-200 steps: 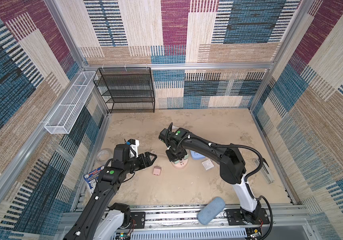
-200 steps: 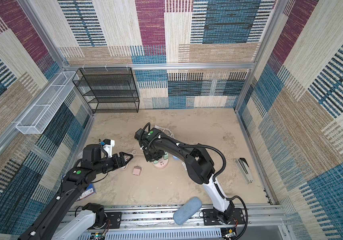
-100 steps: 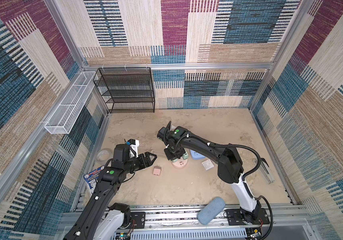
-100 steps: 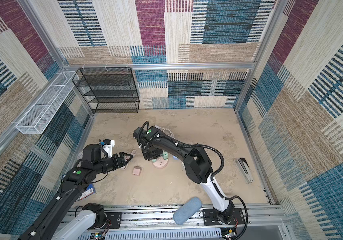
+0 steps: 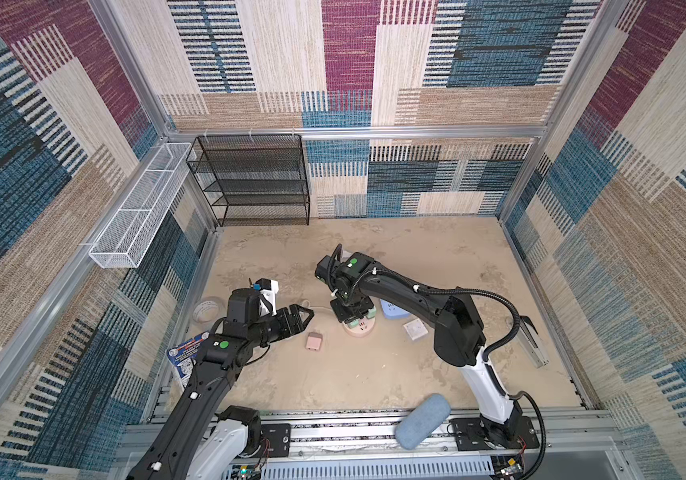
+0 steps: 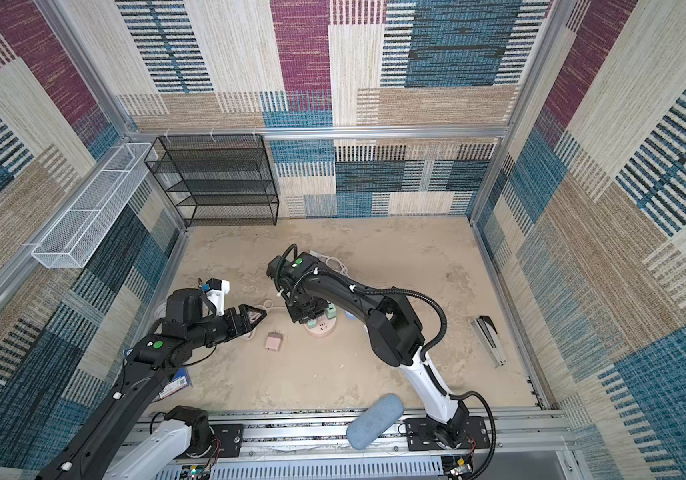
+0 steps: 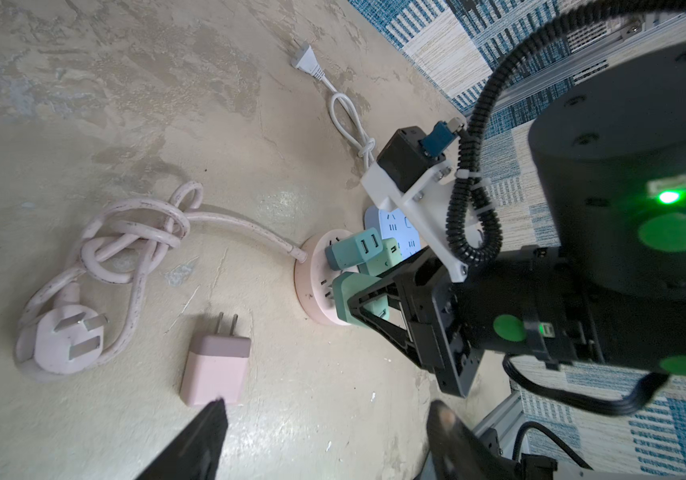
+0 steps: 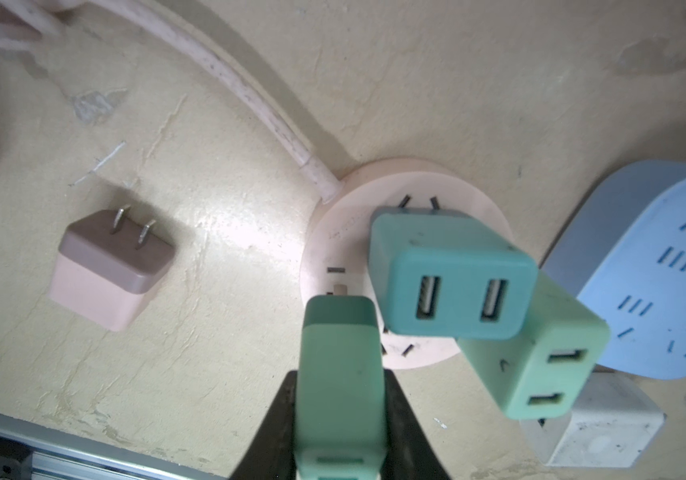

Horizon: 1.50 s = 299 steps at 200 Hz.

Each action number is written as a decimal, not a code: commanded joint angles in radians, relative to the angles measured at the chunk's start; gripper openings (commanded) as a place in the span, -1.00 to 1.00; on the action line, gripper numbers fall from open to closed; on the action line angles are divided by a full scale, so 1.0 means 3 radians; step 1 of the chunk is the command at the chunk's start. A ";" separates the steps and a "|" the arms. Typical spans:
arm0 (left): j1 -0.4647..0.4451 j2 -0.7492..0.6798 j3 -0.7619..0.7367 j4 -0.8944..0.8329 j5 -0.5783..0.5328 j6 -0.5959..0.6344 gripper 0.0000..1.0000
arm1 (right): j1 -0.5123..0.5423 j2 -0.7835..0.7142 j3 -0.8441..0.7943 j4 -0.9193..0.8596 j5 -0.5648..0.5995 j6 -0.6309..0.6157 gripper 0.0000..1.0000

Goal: Insert the plug

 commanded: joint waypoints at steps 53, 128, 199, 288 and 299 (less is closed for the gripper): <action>0.0002 0.0007 -0.0005 0.0094 0.0057 -0.0057 0.61 | 0.0003 0.0169 0.0116 -0.0026 0.0009 -0.0085 -1.00; 0.0002 -0.0014 -0.0016 0.0079 0.0044 -0.0050 0.60 | -0.0018 0.0269 0.0164 -0.0027 -0.0050 -0.0134 -1.00; 0.0002 -0.0033 -0.0016 0.0070 0.0035 -0.0049 0.60 | -0.0017 0.0242 0.0208 0.0027 -0.0221 -0.0151 -1.00; 0.0002 -0.0048 -0.0014 0.0053 0.0032 -0.0052 0.60 | -0.0016 0.0139 0.0168 -0.0026 -0.0017 -0.0053 -1.00; 0.0002 -0.0054 -0.0013 0.0048 0.0028 -0.0052 0.60 | -0.0018 0.0092 0.0134 -0.0021 0.0008 -0.0029 -1.00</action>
